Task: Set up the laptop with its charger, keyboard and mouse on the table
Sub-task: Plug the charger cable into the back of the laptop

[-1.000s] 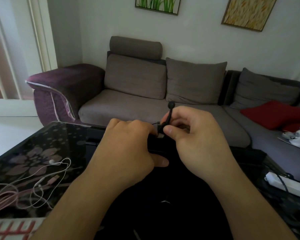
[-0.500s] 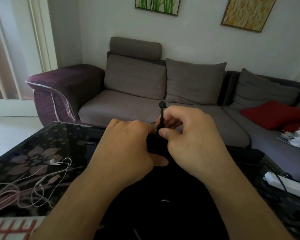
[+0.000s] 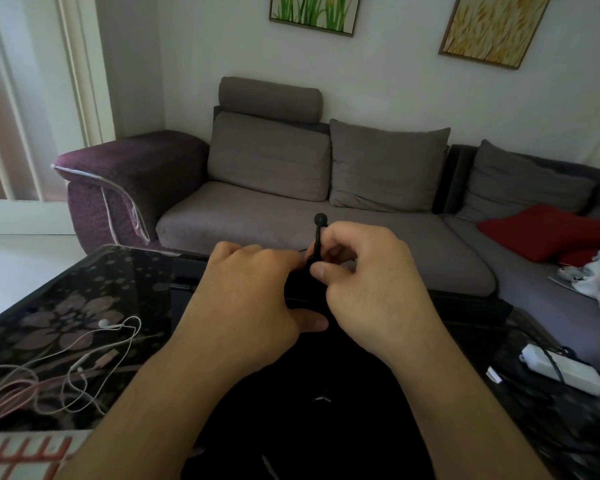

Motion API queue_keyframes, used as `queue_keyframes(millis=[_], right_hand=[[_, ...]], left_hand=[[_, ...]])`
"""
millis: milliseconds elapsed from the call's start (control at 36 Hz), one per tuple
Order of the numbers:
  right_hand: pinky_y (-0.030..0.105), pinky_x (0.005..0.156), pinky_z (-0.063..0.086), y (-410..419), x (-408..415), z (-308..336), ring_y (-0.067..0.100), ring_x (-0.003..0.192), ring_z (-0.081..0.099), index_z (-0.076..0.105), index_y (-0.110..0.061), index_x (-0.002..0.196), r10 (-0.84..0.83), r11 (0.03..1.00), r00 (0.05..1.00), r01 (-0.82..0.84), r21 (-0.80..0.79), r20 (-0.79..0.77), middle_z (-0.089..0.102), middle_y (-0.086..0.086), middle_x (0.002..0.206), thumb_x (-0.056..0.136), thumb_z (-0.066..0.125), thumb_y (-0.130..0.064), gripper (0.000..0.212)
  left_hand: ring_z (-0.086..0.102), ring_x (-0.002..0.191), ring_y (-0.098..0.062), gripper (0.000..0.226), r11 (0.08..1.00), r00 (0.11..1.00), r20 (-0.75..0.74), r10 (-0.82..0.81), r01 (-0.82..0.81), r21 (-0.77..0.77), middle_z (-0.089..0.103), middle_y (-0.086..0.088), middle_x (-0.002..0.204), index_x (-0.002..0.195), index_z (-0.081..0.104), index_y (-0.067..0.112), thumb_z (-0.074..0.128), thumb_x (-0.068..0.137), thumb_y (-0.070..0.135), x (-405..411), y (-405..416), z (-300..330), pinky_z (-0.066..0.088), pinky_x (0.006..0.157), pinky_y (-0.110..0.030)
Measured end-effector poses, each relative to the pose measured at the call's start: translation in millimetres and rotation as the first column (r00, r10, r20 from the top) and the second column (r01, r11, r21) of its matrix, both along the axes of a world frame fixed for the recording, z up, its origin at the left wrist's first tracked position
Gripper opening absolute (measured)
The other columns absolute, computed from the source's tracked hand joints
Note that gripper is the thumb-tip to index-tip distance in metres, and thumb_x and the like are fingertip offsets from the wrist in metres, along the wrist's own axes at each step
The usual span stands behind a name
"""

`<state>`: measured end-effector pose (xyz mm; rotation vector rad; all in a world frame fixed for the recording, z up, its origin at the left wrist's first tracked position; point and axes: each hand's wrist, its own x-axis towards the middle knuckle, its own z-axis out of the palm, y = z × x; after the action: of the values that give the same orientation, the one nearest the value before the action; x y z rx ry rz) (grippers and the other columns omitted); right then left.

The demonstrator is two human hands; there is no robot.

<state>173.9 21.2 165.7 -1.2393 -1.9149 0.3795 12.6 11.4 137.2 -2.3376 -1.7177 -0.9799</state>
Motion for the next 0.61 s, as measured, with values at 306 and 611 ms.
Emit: queue_keyframes(millis=[306,611], right_hand=[[0.05,0.111,0.039,13,86,-53,0.029,0.133,0.047,0.06,-0.017,0.134,-0.527,0.833,0.849,0.523,0.182,-0.028,0.057,0.006,0.137,0.091,0.052,-0.07,0.069],[0.045,0.102,0.052,24,132,-108,0.027,0.12,0.073,0.071,-0.013,0.132,-0.353,0.875,0.521,-0.11,-0.471,-0.777,0.078,0.006,0.125,0.088,0.07,-0.039,0.051]], left_hand=[[0.047,0.112,-0.006,0.051,1.0,1.0,0.025,0.003,-0.003,0.022,0.058,0.024,0.101,0.122,0.065,0.04,0.075,0.079,0.067,-2,10,-14,0.018,0.106,-0.029],[0.048,0.122,-0.013,0.054,0.999,0.999,0.038,0.028,-0.029,0.032,0.062,0.019,0.115,0.126,0.066,0.034,0.075,0.082,0.063,2,41,-25,0.018,0.11,-0.034]])
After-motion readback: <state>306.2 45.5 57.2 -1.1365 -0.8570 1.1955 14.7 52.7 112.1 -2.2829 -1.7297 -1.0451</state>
